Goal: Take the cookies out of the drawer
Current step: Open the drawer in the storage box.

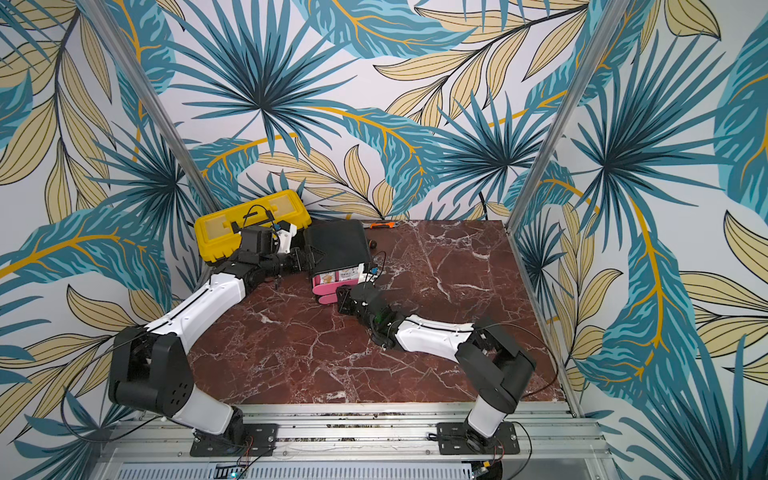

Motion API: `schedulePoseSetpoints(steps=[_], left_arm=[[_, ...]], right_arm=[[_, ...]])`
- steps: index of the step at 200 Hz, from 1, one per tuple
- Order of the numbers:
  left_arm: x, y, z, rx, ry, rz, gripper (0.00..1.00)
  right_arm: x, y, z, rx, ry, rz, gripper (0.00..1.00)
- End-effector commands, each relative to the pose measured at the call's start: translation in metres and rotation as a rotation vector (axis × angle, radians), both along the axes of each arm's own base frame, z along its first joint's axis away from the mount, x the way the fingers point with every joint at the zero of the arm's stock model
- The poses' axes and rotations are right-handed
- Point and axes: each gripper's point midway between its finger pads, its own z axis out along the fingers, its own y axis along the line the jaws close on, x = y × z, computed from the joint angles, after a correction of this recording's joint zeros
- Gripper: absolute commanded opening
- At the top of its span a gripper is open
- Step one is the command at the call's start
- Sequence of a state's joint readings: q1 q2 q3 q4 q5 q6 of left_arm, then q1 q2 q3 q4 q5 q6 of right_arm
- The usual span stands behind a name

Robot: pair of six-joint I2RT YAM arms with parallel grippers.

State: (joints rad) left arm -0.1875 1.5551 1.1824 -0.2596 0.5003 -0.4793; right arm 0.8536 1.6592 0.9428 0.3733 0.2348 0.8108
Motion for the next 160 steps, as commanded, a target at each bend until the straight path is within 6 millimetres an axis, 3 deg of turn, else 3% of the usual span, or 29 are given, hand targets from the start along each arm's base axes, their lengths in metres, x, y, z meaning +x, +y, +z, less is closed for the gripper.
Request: schedulePoseSetpoints(steps=[1,62,134,160], left_arm=[[-0.011,-0.005,-0.013,0.017,0.057,-0.026,1.0],[-0.011,-0.003,-0.014,0.046,0.055,-0.002,1.0],[-0.01,-0.003,-0.016,0.064,0.044,0.001,1.0],[-0.011,-0.005,-0.018,0.06,0.053,-0.01,1.0]], right_arm=[[-0.022,-0.01,-0.008,-0.099,0.018,0.009,0.25],[-0.052,-0.024,-0.017,-0.178,0.032,0.027,0.25],[-0.065,-0.033,-0.02,-0.204,0.03,0.037,0.26],[-0.068,-0.033,-0.019,-0.222,0.028,0.04,0.38]])
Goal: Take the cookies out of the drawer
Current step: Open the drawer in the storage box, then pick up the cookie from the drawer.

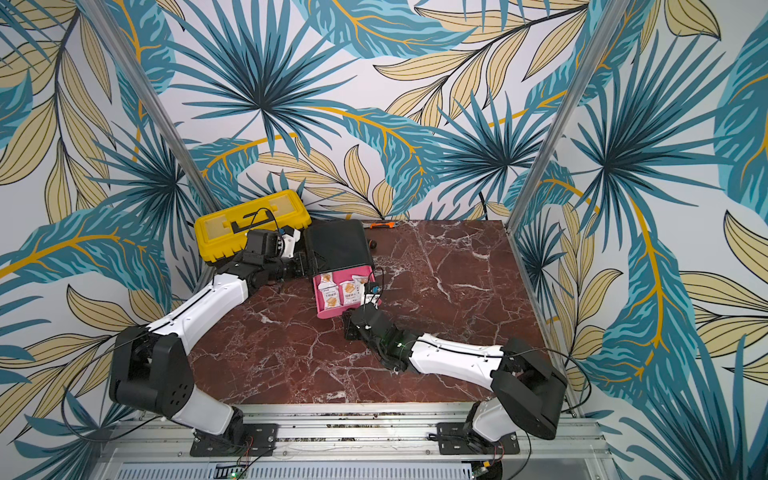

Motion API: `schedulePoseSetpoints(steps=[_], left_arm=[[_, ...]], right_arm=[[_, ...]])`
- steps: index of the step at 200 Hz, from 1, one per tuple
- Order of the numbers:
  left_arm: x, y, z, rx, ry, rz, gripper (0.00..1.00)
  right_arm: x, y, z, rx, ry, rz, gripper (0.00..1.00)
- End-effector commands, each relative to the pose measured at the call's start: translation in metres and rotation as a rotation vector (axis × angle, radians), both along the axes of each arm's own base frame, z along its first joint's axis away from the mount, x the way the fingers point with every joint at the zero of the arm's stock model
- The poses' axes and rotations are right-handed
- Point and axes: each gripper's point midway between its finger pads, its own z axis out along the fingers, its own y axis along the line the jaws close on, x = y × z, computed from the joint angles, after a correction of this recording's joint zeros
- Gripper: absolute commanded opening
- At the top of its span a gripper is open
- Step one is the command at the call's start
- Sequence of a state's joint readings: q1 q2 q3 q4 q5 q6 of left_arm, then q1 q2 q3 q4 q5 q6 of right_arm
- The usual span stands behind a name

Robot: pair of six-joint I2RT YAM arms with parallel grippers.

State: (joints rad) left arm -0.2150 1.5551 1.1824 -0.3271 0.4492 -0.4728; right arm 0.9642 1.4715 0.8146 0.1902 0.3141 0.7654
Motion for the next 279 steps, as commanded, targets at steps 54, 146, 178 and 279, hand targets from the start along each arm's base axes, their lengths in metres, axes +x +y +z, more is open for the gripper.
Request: schedulePoseSetpoints(steps=[54,146,178,279], left_arm=[[-0.002,0.002,0.0,0.039,-0.021,-0.009,1.0],[-0.046,0.032,0.062,0.054,-0.102,0.103,1.0],[-0.095,0.044,0.055,0.002,-0.068,0.15,1.0],[-0.179,0.068,-0.02,-0.089,0.06,0.297,1.0]], right_arm=[[-0.008,-0.031,0.006,-0.146,-0.018,-0.043,0.59],[-0.02,-0.033,0.056,-0.387,-0.024,0.109,0.68],[-0.008,0.001,0.047,-0.426,0.024,0.201,0.68],[0.02,0.04,-0.016,-0.49,0.162,0.247,0.68]])
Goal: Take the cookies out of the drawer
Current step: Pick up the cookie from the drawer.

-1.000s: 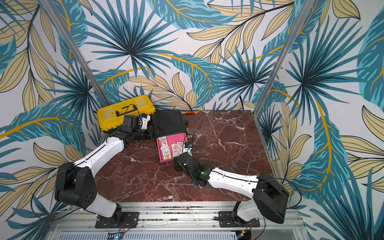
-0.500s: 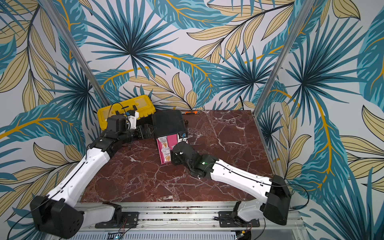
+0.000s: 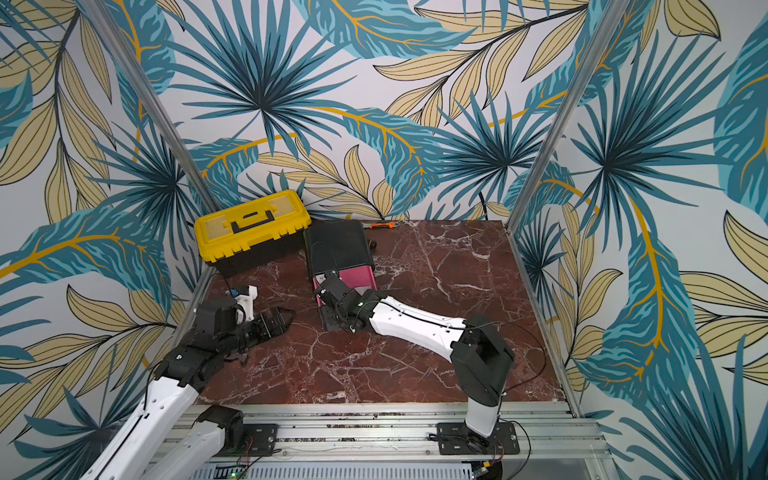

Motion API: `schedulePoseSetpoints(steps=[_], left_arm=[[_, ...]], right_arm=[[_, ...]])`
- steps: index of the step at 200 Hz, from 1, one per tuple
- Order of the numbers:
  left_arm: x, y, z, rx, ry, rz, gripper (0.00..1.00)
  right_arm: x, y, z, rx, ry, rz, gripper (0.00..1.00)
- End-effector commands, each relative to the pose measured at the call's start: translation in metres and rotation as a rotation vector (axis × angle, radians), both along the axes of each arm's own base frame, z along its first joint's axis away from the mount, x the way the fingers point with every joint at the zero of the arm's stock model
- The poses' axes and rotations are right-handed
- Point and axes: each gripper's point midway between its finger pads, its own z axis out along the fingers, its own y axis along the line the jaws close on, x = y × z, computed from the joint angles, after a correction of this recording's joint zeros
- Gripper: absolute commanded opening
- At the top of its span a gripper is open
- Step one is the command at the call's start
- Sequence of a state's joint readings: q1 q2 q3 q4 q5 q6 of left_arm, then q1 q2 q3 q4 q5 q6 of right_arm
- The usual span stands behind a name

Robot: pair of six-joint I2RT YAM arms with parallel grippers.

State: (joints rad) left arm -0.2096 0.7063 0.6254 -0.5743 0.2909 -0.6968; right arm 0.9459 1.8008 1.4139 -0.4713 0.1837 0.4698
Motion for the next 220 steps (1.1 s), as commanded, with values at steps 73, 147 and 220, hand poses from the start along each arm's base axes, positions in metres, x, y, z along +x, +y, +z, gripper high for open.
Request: schedulePoseSetpoints(steps=[73,147,220], left_arm=[[-0.008,0.001,0.006,-0.048,0.003,0.026,1.0],[-0.014,-0.002,0.045,-0.058,-0.034,0.001,1.0],[-0.003,-0.019,0.093,-0.106,-0.094,-0.028,1.0]], right_arm=[[0.016,-0.009,-0.02,-0.114,-0.027,-0.068,0.6],[0.02,-0.004,0.015,-0.049,-0.093,-0.056,0.4],[0.005,-0.027,0.08,0.019,-0.153,-0.062,0.37]])
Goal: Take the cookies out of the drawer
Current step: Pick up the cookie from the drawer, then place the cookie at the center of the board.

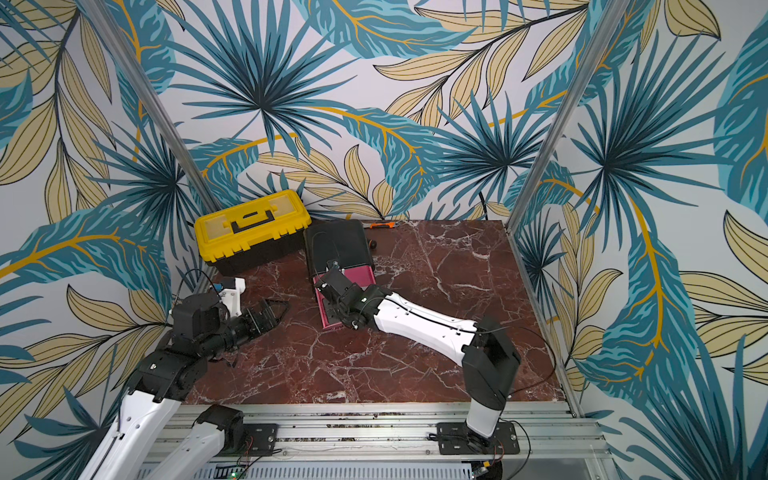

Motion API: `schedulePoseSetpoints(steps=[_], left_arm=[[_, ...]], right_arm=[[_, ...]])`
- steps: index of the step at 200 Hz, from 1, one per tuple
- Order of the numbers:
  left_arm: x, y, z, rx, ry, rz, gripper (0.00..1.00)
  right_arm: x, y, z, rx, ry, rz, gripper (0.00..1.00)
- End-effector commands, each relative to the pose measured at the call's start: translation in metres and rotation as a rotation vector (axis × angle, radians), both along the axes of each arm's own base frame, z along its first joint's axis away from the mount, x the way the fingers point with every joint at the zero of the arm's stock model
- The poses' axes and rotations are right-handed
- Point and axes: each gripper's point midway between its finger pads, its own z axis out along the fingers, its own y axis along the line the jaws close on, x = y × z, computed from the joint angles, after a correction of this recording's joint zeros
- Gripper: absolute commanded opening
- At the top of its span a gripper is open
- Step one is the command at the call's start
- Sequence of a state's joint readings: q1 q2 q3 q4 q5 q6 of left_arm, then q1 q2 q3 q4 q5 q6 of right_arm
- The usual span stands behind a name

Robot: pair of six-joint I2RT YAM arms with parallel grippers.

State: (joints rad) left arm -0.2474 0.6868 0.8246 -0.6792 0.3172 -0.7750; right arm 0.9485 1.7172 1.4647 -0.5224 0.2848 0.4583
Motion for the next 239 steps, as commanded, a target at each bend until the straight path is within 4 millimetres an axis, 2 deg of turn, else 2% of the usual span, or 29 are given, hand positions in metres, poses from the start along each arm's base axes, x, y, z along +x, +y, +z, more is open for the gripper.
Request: schedulePoseSetpoints(steps=[1,36,64,92,97,104,123,155,168,181,211,234,239], left_arm=[[0.006,-0.007,0.021,-0.011,-0.025,-0.011,1.0],[0.018,-0.037,0.033,-0.022,-0.051,-0.079,1.0],[0.024,-0.061,0.032,0.003,-0.064,-0.112,1.0],[0.029,-0.088,0.029,-0.027,-0.088,-0.146,1.0],[0.03,-0.094,0.028,-0.034,-0.089,-0.155,1.0],[0.031,-0.102,0.027,-0.04,-0.089,-0.17,1.0],[0.033,-0.124,0.026,-0.033,-0.096,-0.206,1.0],[0.038,-0.156,0.03,-0.073,-0.155,-0.255,1.0],[0.042,-0.154,0.027,-0.066,-0.16,-0.236,1.0],[0.046,-0.144,0.025,-0.023,-0.172,-0.196,1.0],[0.049,-0.107,0.023,0.072,-0.227,-0.067,1.0],[0.05,-0.077,0.02,0.099,-0.233,0.016,1.0],[0.048,-0.07,0.014,0.113,-0.21,0.025,1.0]], right_arm=[[-0.004,-0.014,0.027,0.004,-0.037,-0.01,0.37],[-0.005,-0.035,0.046,0.005,-0.062,-0.03,0.37],[-0.005,-0.05,0.046,-0.026,-0.063,-0.034,0.37],[0.008,-0.087,0.041,-0.042,-0.052,-0.117,0.38],[0.009,-0.093,0.038,-0.043,-0.043,-0.127,0.38],[0.019,-0.114,0.035,-0.043,-0.032,-0.175,0.38],[0.032,-0.145,0.019,-0.058,0.008,-0.223,0.38],[0.05,-0.184,-0.03,-0.06,0.119,-0.291,0.38],[0.056,-0.192,-0.052,-0.065,0.159,-0.304,0.38],[0.062,-0.195,-0.074,-0.061,0.196,-0.32,0.38],[0.075,-0.187,-0.116,-0.026,0.268,-0.328,0.38],[0.081,-0.178,-0.137,0.008,0.299,-0.336,0.38],[0.082,-0.177,-0.14,0.014,0.301,-0.342,0.38]])
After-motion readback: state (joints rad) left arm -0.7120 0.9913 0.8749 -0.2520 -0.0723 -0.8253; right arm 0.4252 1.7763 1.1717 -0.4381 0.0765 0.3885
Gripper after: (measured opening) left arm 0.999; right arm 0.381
